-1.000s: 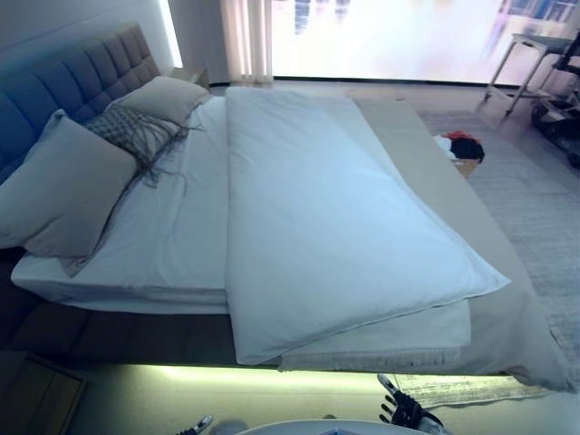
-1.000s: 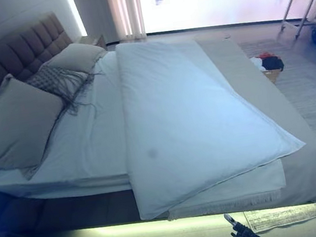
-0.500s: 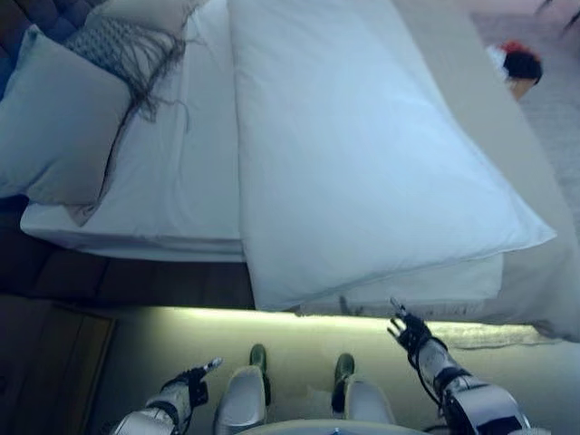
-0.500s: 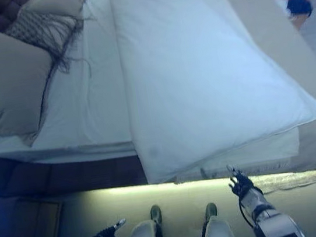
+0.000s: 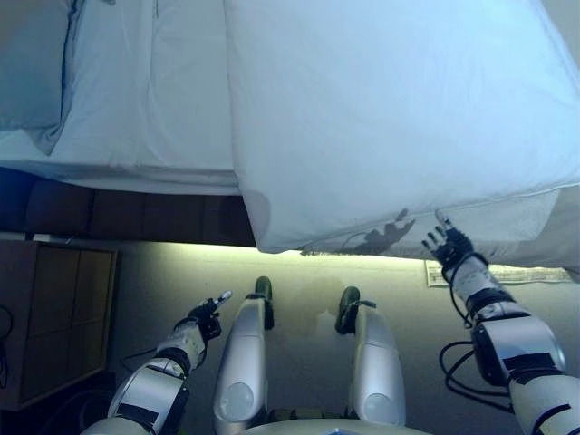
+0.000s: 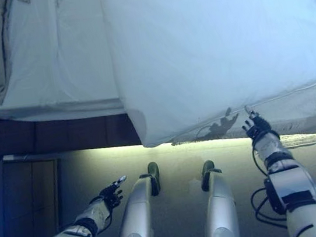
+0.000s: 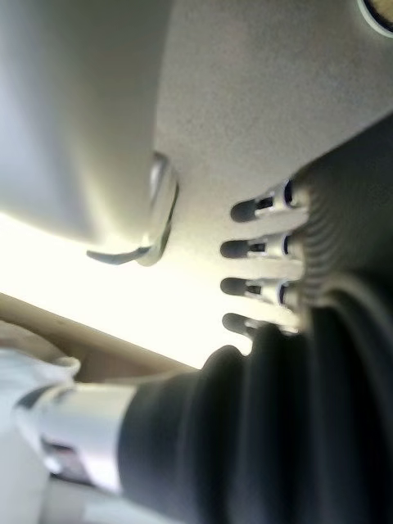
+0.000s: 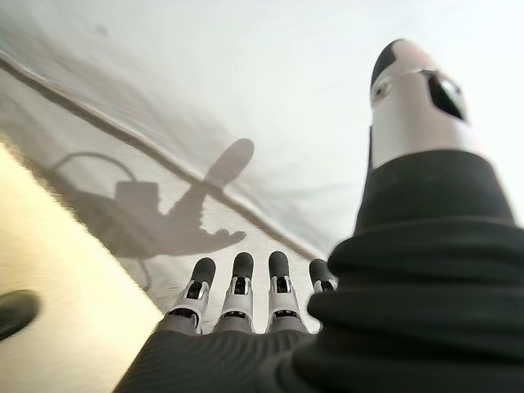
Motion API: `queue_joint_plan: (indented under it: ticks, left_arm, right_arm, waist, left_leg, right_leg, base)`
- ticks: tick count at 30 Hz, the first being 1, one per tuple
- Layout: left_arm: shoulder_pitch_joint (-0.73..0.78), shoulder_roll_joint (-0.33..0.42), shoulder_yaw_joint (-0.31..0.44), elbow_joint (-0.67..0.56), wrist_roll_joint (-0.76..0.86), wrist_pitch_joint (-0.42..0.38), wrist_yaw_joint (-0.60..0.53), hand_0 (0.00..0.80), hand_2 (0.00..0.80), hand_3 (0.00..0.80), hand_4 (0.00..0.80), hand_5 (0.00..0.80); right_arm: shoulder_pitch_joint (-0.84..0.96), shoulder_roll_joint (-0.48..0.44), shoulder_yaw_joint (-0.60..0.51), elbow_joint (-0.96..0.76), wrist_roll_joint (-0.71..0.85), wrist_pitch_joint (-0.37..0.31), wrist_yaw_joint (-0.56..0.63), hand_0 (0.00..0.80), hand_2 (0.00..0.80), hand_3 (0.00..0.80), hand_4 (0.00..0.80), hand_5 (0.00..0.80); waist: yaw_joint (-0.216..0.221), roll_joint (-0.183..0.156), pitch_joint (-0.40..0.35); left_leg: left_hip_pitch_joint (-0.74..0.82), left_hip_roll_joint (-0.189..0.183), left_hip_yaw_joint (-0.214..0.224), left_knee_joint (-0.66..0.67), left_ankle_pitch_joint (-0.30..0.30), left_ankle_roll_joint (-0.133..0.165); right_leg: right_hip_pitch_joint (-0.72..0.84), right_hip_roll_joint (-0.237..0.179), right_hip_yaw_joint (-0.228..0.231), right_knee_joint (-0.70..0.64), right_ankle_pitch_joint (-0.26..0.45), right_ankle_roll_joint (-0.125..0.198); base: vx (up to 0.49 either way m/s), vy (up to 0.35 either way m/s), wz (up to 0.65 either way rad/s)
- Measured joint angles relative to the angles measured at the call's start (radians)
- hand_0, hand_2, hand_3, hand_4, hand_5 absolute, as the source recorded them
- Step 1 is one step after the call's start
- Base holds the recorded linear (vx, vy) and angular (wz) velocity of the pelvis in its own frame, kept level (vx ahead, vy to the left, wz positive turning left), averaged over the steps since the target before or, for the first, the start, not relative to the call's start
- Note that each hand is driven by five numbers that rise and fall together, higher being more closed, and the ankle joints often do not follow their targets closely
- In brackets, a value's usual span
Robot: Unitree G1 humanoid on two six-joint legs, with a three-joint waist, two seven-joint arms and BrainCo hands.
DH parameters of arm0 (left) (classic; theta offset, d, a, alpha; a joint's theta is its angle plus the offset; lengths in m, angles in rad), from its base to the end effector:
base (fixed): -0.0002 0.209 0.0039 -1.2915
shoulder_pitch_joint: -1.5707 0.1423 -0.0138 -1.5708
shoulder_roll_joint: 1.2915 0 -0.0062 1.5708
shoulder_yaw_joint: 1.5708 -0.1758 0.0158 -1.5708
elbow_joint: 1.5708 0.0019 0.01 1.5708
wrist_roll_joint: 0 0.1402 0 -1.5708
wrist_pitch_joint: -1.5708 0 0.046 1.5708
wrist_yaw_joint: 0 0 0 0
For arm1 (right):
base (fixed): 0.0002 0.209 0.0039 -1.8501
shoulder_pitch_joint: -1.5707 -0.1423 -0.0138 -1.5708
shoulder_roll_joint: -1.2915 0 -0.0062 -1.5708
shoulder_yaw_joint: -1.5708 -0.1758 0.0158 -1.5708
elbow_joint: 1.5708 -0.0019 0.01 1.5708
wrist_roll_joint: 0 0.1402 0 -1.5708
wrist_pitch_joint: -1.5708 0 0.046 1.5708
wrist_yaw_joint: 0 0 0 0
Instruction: Make the bed neatly
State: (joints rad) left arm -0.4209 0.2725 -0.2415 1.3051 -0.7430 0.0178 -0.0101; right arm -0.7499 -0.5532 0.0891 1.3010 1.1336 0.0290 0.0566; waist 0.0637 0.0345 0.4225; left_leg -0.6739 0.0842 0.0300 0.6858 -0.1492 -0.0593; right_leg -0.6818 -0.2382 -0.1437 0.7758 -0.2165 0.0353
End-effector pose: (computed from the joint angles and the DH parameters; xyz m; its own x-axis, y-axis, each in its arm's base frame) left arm 0.2045 0.2167 -0.0595 0.6176 0.1319 -0.7754 -0.3364 0.9354 -0.1088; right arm 0.2882 -0.2935 0.0597 0.8565 -0.3090 -0.4133 0.4947 0.7197 0.4872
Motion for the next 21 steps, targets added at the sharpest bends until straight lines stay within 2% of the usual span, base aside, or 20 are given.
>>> queue_joint_plan:
  ticks: [9, 13, 16, 21]
  left_arm:
    - [0.011, 0.041, 0.0, -0.049, -0.079, -0.028, -0.035, 0.0, 0.0, 0.0, 0.0, 0.0]
    - [0.026, 0.041, 0.001, -0.086, -0.115, -0.046, -0.037, 0.0, 0.0, 0.0, 0.0, 0.0]
    - [0.037, 0.041, 0.007, -0.121, -0.138, -0.053, -0.038, 0.0, 0.0, 0.0, 0.0, 0.0]
    - [0.069, 0.049, 0.009, -0.166, -0.144, -0.071, -0.038, 0.0, 0.0, 0.0, 0.0, 0.0]
  right_arm:
    - [-0.127, -0.056, 0.001, -0.005, -0.001, 0.024, 0.002, 0.0, 0.0, 0.0, 0.0, 0.0]
    - [-0.167, -0.083, 0.001, -0.007, -0.001, 0.028, 0.002, 0.0, 0.0, 0.0, 0.0, 0.0]
    - [-0.203, -0.111, 0.002, -0.01, -0.001, 0.033, 0.001, 0.0, 0.0, 0.0, 0.0, 0.0]
    - [-0.262, -0.131, 0.002, -0.02, -0.001, 0.036, -0.002, 0.0, 0.0, 0.0, 0.0, 0.0]
  waist:
    - [0.011, 0.01, 0.005]
    - [0.013, 0.021, 0.006]
    - [0.029, 0.035, 0.004]
    - [0.048, 0.04, 0.003]
  left_leg:
    - [-0.201, 0.003, -0.046, 0.16, -0.017, -0.017]
    - [-0.252, 0.004, -0.06, 0.197, -0.02, -0.023]
    - [-0.28, 0.005, -0.064, 0.217, -0.021, -0.023]
    - [-0.332, 0.004, -0.073, 0.256, -0.025, -0.029]
  right_leg:
    - [-0.205, -0.011, -0.001, 0.198, -0.059, -0.037]
    - [-0.252, -0.012, -0.002, 0.24, -0.067, -0.045]
    - [-0.28, -0.012, -0.002, 0.261, -0.069, -0.05]
    - [-0.333, -0.014, -0.001, 0.305, -0.082, -0.059]
  base:
    - [-0.008, 0.003, 0.08]
    - [0.028, 0.0, 0.03]
    - [0.0, 0.0, 0.0]
    - [0.0, 0.0, 0.0]
